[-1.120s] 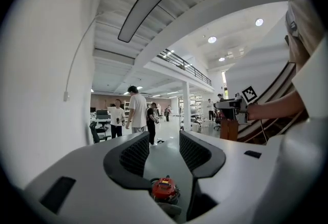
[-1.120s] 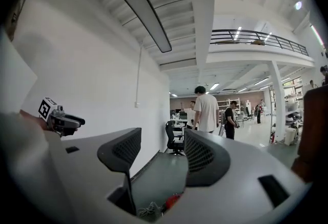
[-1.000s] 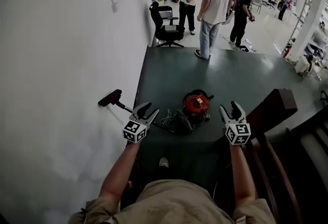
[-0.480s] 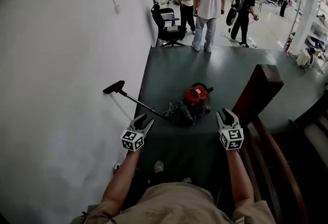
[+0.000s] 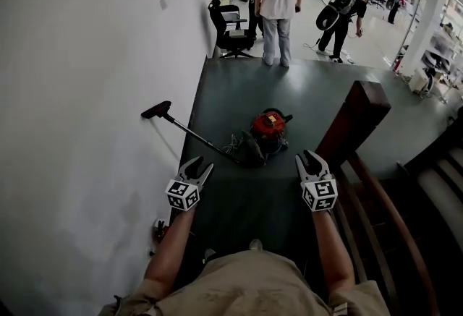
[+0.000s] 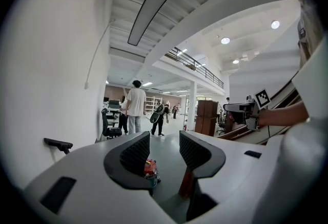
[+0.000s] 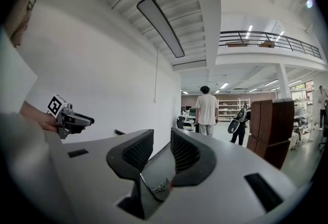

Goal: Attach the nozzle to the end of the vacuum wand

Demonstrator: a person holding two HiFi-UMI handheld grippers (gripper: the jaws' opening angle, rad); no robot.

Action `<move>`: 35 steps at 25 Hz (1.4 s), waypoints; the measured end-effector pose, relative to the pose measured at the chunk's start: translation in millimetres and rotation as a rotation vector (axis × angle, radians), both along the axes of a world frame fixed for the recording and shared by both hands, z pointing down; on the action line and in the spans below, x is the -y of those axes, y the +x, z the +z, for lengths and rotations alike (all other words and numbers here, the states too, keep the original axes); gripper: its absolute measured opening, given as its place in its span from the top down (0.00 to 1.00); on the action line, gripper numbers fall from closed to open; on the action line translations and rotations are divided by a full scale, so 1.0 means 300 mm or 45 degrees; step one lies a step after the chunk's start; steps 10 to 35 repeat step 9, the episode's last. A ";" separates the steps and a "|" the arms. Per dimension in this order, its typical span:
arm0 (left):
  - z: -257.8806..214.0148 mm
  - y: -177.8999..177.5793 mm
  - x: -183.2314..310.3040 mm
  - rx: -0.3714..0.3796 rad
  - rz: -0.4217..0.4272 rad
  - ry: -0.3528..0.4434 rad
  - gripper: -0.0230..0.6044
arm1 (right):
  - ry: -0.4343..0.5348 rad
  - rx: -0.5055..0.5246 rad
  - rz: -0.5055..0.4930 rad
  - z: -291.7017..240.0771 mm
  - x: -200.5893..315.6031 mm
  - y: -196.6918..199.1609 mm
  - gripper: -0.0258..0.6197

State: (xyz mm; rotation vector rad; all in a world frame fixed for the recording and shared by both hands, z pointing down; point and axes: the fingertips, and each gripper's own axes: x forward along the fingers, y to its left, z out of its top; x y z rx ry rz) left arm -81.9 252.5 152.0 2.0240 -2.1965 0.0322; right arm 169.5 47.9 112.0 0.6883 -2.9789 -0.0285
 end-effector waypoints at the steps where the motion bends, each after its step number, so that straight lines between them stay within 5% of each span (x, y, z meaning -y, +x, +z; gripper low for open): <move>1: 0.000 0.001 -0.012 0.002 0.002 0.006 0.66 | 0.007 -0.010 -0.010 0.001 -0.014 -0.006 0.79; 35: 0.063 -0.002 -0.068 -0.003 0.025 -0.025 0.66 | -0.025 -0.031 -0.057 0.045 -0.071 -0.071 0.80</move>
